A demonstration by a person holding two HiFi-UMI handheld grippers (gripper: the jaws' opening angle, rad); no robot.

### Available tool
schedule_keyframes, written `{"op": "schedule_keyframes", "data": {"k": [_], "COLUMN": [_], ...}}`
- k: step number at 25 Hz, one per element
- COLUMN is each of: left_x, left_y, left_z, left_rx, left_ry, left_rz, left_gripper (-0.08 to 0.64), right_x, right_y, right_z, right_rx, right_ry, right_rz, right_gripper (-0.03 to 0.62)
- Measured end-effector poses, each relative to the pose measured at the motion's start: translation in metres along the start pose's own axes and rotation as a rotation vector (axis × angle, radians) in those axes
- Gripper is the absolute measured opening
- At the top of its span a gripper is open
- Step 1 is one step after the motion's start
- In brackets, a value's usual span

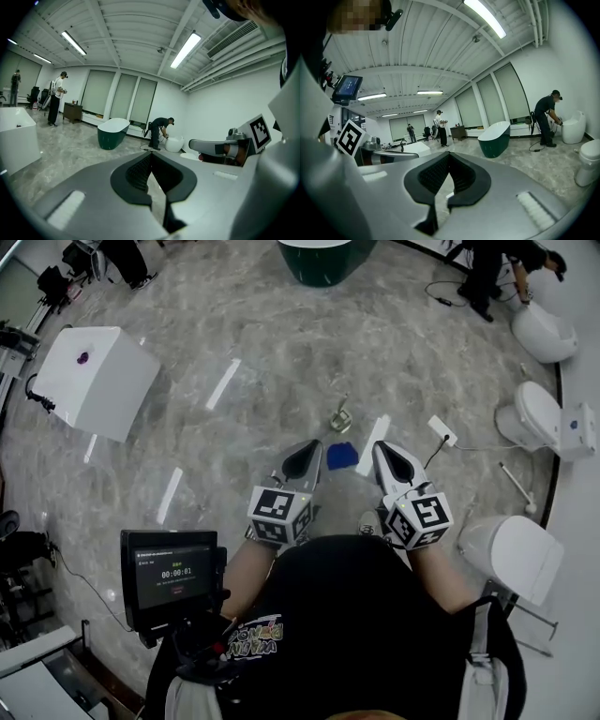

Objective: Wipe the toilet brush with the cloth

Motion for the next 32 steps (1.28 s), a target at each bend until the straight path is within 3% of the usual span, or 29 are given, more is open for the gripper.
{"op": "schedule_keyframes", "data": {"k": [12,22,28,32], "left_x": [0.011,0.023,-0.013,-0.053], "left_y": [-0.043,-0.075,-0.105,-0.126], "left_z": [0.045,0.063,0.069,0.046], "left_rx": [0.01,0.019,0.022,0.016], "left_ry": [0.083,0.054,0.048,0.05], "left_rz": [0.041,0.115,0.201,0.266], "left_gripper": [0.011,0.011,0.011,0.011], "right_x": [-0.006,-0.001,-0.023,-0.023], "right_y": [-0.044,-0.065,-0.089,-0.109], "right_z": [0.017,0.043,0.029,-0.017], "right_rx": [-0.049,-0.081,-0.106,-0.09], "right_ry": [-0.041,-0.114,-0.096,-0.065], "right_rz": [0.054,0.032,0.067,0.117], "right_gripper": [0.003,0.003,0.005,0.005]}}
Point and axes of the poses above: the fingertips, and each gripper's own axes: x backward along the fingers, z to its left, y out of its top, the point moved 2 cm from there along x, backward along the fingers, and after that the axes turned 13 degrees about y, right-handed, at the moved point
